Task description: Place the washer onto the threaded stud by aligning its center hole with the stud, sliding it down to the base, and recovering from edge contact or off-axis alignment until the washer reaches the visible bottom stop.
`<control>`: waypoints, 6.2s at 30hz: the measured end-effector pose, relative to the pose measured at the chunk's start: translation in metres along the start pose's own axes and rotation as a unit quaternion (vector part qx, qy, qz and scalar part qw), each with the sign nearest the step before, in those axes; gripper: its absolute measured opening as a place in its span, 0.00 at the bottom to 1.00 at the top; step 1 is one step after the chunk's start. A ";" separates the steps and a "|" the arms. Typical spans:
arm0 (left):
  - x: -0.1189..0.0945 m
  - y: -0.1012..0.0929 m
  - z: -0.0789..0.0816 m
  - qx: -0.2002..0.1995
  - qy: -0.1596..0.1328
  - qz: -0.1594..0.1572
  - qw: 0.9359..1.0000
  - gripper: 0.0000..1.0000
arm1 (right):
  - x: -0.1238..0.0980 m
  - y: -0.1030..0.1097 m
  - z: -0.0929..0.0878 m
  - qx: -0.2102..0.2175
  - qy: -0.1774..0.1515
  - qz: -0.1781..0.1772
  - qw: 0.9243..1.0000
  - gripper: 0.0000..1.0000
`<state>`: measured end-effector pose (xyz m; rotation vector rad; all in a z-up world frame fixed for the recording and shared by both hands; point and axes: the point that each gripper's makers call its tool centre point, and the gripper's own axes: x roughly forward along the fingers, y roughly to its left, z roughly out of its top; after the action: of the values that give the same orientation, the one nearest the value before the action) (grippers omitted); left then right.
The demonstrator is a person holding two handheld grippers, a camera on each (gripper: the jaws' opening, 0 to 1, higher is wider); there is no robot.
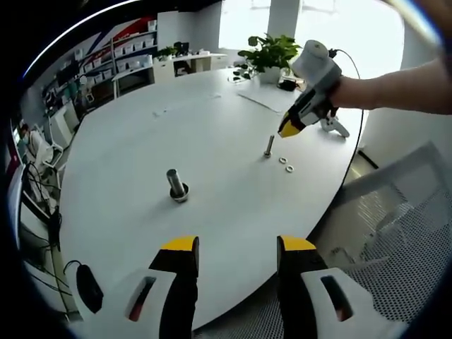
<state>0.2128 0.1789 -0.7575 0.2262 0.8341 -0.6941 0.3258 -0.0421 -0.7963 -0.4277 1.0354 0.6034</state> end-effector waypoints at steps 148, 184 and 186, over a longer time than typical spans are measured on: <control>0.002 -0.007 -0.005 0.013 0.013 -0.012 1.000 0.40 | 0.044 0.041 -0.070 -0.055 0.120 0.039 0.990 0.18; 0.003 0.003 0.006 -0.003 -0.022 0.008 1.000 0.40 | 0.047 0.043 -0.069 -0.162 0.127 0.038 0.978 0.15; 0.003 0.005 0.004 -0.003 -0.017 0.015 1.000 0.40 | 0.047 0.042 -0.069 -0.149 0.112 0.042 0.981 0.15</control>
<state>0.2199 0.1800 -0.7579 0.2196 0.7990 -0.6660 0.2705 -0.0385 -0.8712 -0.7307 1.1858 0.8052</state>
